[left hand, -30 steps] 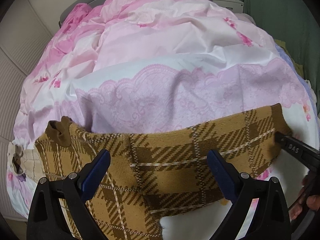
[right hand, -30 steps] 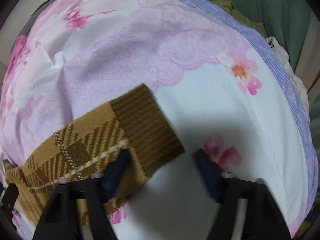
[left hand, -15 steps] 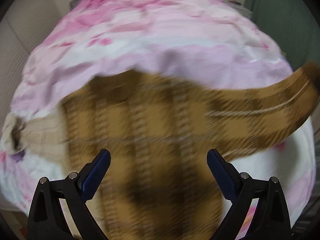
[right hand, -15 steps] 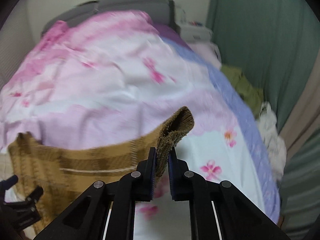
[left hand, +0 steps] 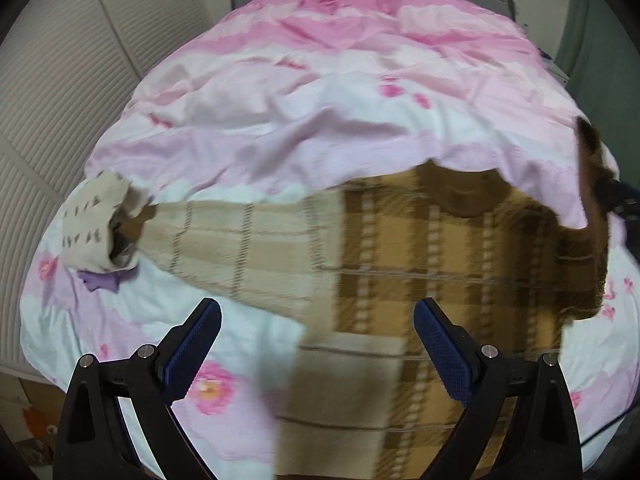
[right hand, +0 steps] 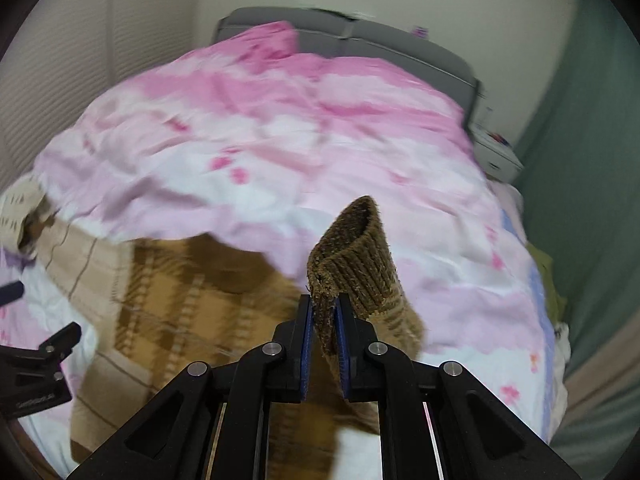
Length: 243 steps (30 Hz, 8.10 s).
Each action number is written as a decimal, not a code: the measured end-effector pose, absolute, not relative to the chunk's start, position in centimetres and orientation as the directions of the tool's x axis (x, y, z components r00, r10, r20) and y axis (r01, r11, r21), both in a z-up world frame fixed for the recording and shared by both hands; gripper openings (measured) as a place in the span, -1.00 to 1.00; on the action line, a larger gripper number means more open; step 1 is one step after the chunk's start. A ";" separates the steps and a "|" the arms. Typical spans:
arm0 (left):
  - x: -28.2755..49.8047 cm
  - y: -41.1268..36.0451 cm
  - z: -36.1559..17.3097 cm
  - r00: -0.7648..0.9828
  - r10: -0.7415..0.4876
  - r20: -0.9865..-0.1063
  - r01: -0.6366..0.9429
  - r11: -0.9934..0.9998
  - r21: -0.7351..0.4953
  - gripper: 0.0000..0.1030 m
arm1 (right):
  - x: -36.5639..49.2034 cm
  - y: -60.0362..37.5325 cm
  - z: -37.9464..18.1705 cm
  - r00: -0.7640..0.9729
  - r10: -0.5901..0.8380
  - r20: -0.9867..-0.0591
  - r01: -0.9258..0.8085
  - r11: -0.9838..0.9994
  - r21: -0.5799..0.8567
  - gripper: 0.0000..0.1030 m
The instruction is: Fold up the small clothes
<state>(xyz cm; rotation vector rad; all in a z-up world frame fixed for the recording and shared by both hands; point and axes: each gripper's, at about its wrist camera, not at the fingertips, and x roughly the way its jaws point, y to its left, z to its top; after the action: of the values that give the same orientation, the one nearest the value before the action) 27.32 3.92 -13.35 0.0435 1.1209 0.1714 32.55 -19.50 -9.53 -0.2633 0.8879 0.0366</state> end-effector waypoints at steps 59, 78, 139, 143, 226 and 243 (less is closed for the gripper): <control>34.0 35.8 -28.6 0.487 -0.153 -0.860 -0.592 0.665 -0.454 -0.64 | 35.0 9.0 -21.0 0.307 0.004 -0.952 -0.387 0.914 -0.122 0.24; 31.6 11.7 -7.8 0.676 -0.136 -0.724 0.012 0.985 -0.175 -0.78 | 31.4 -7.8 -13.7 0.419 -0.038 -0.907 -0.100 0.991 -0.088 0.24; 11.7 7.1 -29.2 0.120 -0.036 -0.992 -0.138 0.989 -0.053 0.57 | 10.5 -27.3 -27.1 0.130 -0.008 -0.992 0.264 0.964 0.027 0.24; 10.9 6.8 -31.4 0.088 -0.039 -0.995 -0.146 0.988 -0.051 0.57 | 9.0 -28.2 -29.5 0.099 -0.009 -0.995 0.301 0.954 0.021 0.24; 44.2 2.9 -17.1 0.459 0.020 -0.888 0.178 0.977 0.114 0.38 | 42.3 -29.5 -16.4 0.411 -0.049 -0.910 0.150 0.989 0.015 0.22; 42.9 2.7 -23.2 0.334 -0.091 -0.938 0.082 0.994 -0.067 -0.51 | 40.0 -32.3 -25.0 0.219 0.084 -0.972 0.251 0.958 0.139 -0.76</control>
<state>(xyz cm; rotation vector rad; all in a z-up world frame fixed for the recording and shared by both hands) 42.94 2.72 -23.18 -0.0081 1.2246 -0.1133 39.99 -32.30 -25.02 0.2911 1.3510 -0.1179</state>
